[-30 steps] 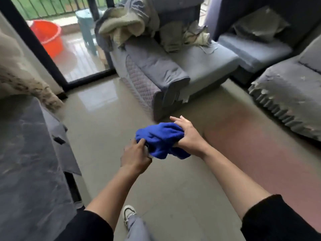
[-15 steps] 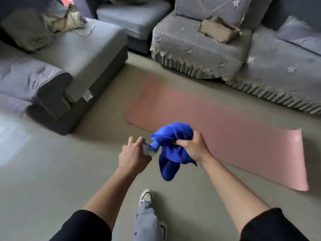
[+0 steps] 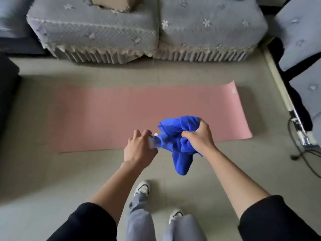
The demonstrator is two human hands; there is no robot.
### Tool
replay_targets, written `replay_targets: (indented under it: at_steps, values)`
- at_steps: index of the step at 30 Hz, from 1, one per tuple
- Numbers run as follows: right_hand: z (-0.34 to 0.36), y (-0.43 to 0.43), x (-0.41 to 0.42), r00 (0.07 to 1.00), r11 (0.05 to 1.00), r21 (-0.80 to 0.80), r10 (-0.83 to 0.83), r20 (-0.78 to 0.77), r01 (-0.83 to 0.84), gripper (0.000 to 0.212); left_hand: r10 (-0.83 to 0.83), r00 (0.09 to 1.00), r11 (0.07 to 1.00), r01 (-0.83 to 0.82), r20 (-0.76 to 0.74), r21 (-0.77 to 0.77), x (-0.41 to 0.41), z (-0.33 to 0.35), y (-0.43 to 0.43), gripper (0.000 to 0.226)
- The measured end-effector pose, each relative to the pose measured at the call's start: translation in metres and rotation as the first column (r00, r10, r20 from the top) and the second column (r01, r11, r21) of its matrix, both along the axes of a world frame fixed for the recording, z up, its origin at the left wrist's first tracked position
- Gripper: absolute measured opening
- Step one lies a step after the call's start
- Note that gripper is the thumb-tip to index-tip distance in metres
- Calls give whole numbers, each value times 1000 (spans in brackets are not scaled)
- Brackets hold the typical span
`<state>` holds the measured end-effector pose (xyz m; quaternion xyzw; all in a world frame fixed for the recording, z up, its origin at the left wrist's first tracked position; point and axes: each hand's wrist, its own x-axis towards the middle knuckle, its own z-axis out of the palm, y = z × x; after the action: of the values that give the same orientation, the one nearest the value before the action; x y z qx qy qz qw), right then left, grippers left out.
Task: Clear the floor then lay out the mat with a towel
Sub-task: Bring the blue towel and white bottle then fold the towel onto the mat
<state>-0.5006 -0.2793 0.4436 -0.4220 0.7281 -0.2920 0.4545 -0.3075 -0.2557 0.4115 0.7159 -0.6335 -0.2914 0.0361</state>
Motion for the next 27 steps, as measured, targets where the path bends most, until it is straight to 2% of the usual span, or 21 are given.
replay_targets:
  at_steps: [4,7,9,12,16,22,27]
  values:
    - [-25,-33,-91,988,998,-57,-30,-151,21,36,-71,997,997,71,-25,22,-89,-29,-38,52]
    - [-48,-54,-160,975,996,-86,14,-223,-34,33,-78,997,995,79,-29,55,-158,-54,-57,51]
    - [-66,-67,-206,970,993,-86,60,-234,-83,40,-70,997,995,71,-12,75,-204,-74,-67,50]
    - [-96,-94,-285,976,982,-54,171,-135,-179,59,-13,1000,994,13,-1,108,-281,-111,-77,48]
    - [-137,-127,-376,960,961,-13,277,-35,-278,50,76,997,985,-76,5,153,-368,-164,-79,48]
    - [-207,-164,-461,968,971,-52,237,83,-234,48,66,998,981,-67,12,182,-455,-256,-88,50]
    - [-295,-183,-500,973,982,-107,171,153,-156,37,-35,999,976,34,0,216,-503,-363,-96,52]
